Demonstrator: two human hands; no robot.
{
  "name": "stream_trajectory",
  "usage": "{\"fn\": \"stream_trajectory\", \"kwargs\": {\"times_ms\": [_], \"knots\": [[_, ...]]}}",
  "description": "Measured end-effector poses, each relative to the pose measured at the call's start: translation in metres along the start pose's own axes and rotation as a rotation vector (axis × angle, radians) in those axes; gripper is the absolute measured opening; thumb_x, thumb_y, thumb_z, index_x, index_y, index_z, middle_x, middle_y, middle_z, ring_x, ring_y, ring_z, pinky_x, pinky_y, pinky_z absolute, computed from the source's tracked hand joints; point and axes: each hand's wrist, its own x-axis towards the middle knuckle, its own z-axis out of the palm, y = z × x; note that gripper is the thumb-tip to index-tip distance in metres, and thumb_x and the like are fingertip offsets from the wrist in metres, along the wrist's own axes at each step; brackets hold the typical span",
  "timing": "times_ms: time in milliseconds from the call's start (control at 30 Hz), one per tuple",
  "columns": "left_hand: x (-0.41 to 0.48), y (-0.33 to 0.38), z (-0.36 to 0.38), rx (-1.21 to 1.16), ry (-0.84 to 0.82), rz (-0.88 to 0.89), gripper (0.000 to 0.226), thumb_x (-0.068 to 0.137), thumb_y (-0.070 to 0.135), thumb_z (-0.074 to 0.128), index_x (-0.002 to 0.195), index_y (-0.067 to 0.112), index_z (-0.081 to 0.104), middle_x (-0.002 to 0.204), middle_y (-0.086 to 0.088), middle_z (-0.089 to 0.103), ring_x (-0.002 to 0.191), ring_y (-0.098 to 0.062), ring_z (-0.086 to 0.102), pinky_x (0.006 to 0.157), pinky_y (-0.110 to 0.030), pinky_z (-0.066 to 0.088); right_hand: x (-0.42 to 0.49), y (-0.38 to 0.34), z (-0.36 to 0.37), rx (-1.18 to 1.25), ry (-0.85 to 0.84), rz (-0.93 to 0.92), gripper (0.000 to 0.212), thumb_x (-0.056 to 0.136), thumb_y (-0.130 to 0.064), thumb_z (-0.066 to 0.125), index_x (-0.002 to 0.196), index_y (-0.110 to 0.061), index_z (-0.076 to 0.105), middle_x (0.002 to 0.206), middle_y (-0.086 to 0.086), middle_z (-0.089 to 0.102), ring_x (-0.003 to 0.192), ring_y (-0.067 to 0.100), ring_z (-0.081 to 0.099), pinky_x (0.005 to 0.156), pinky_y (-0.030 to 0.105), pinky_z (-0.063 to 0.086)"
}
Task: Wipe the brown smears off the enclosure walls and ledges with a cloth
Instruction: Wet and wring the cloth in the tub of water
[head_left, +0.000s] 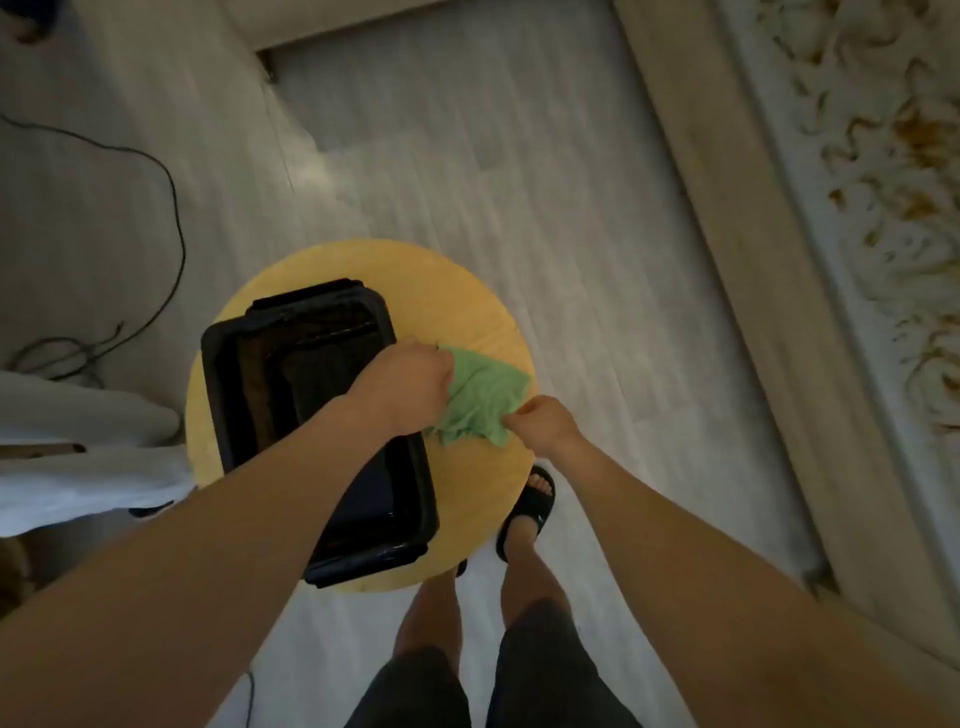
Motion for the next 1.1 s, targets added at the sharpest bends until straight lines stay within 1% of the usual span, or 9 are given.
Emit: {"fn": "stream_trajectory", "kwargs": {"times_ms": [133, 267, 400, 500, 600, 767, 833, 933, 1100], "knots": [[0.008, -0.002, 0.008, 0.11, 0.053, 0.028, 0.013, 0.093, 0.01, 0.049, 0.085, 0.02, 0.051, 0.083, 0.002, 0.05, 0.086, -0.017, 0.041, 0.072, -0.032, 0.025, 0.024, 0.004, 0.014, -0.07, 0.066, 0.13, 0.041, 0.097, -0.044, 0.066, 0.069, -0.019, 0.049, 0.067, 0.001, 0.049, 0.058, 0.016, 0.048, 0.048, 0.029, 0.032], [0.01, -0.001, 0.011, 0.118, 0.046, 0.023, 0.012, 0.095, 0.015, 0.049, 0.088, 0.02, 0.057, 0.091, 0.001, 0.062, 0.088, -0.017, 0.043, 0.077, -0.032, 0.024, 0.03, 0.001, 0.017, -0.061, 0.074, 0.066, 0.04, 0.1, -0.029, 0.061, 0.065, -0.017, 0.047, 0.065, 0.003, 0.048, 0.06, 0.021, 0.048, 0.049, 0.031, 0.031], [0.007, 0.007, 0.005, 0.112, 0.013, 0.011, 0.013, 0.095, 0.021, 0.051, 0.097, 0.019, 0.063, 0.096, 0.002, 0.063, 0.096, -0.022, 0.053, 0.079, -0.034, 0.03, 0.006, -0.016, -0.005, 0.216, 0.036, -0.014, 0.035, 0.092, -0.029, 0.059, 0.069, -0.015, 0.038, 0.068, 0.007, 0.037, 0.064, 0.022, 0.037, 0.06, 0.031, 0.028], [0.004, 0.023, 0.0, -0.165, -0.081, -0.034, 0.027, 0.095, 0.034, 0.063, 0.118, 0.02, 0.059, 0.109, 0.002, 0.06, 0.101, -0.018, 0.055, 0.078, -0.032, 0.041, -0.028, -0.039, -0.037, 0.431, -0.05, -0.091, 0.015, 0.091, -0.021, 0.056, 0.079, -0.014, 0.05, 0.079, 0.009, 0.045, 0.075, 0.022, 0.046, 0.069, 0.036, 0.041], [-0.003, 0.053, -0.011, -0.494, -0.105, -0.017, 0.051, 0.086, 0.049, 0.078, 0.118, 0.02, 0.05, 0.105, 0.008, 0.058, 0.09, -0.008, 0.058, 0.069, -0.026, 0.044, -0.061, -0.059, -0.064, 0.581, -0.186, -0.175, 0.033, 0.097, -0.007, 0.053, 0.066, -0.017, 0.054, 0.072, 0.002, 0.055, 0.073, 0.017, 0.057, 0.069, 0.03, 0.049], [-0.017, 0.079, -0.026, -0.624, 0.158, -0.057, 0.033, 0.09, 0.021, 0.074, 0.107, 0.014, 0.046, 0.088, 0.001, 0.059, 0.076, -0.016, 0.058, 0.055, -0.02, 0.04, -0.098, -0.077, -0.086, 0.667, -0.342, -0.277, 0.017, 0.102, -0.012, 0.054, 0.088, -0.01, 0.063, 0.092, 0.01, 0.066, 0.086, 0.018, 0.066, 0.08, 0.032, 0.054], [-0.023, 0.077, -0.032, -0.677, 0.224, -0.103, 0.014, 0.095, 0.011, 0.06, 0.104, 0.018, 0.052, 0.085, 0.001, 0.062, 0.075, -0.015, 0.059, 0.055, -0.023, 0.04, -0.102, -0.081, -0.092, 0.682, -0.315, -0.284, 0.019, 0.104, -0.015, 0.051, 0.098, -0.008, 0.067, 0.097, 0.009, 0.066, 0.088, 0.019, 0.064, 0.083, 0.034, 0.052], [-0.043, 0.072, -0.048, -0.881, 0.32, -0.204, 0.023, 0.098, 0.005, 0.047, 0.092, 0.023, 0.06, 0.081, -0.001, 0.063, 0.07, -0.013, 0.056, 0.06, -0.026, 0.044, -0.101, -0.083, -0.096, 0.546, -0.159, -0.324, 0.014, 0.099, -0.017, 0.056, 0.11, -0.015, 0.064, 0.1, 0.005, 0.06, 0.086, 0.019, 0.058, 0.074, 0.032, 0.05], [-0.084, 0.062, -0.08, -1.329, 0.303, -0.252, 0.036, 0.086, -0.004, 0.042, 0.083, 0.019, 0.07, 0.08, -0.008, 0.059, 0.073, -0.021, 0.054, 0.064, -0.03, 0.044, -0.093, -0.082, -0.074, 0.196, -0.165, -0.375, 0.075, 0.092, -0.027, 0.071, 0.152, -0.047, 0.031, 0.134, -0.002, 0.041, 0.116, 0.018, 0.056, 0.081, 0.028, 0.052]]}}
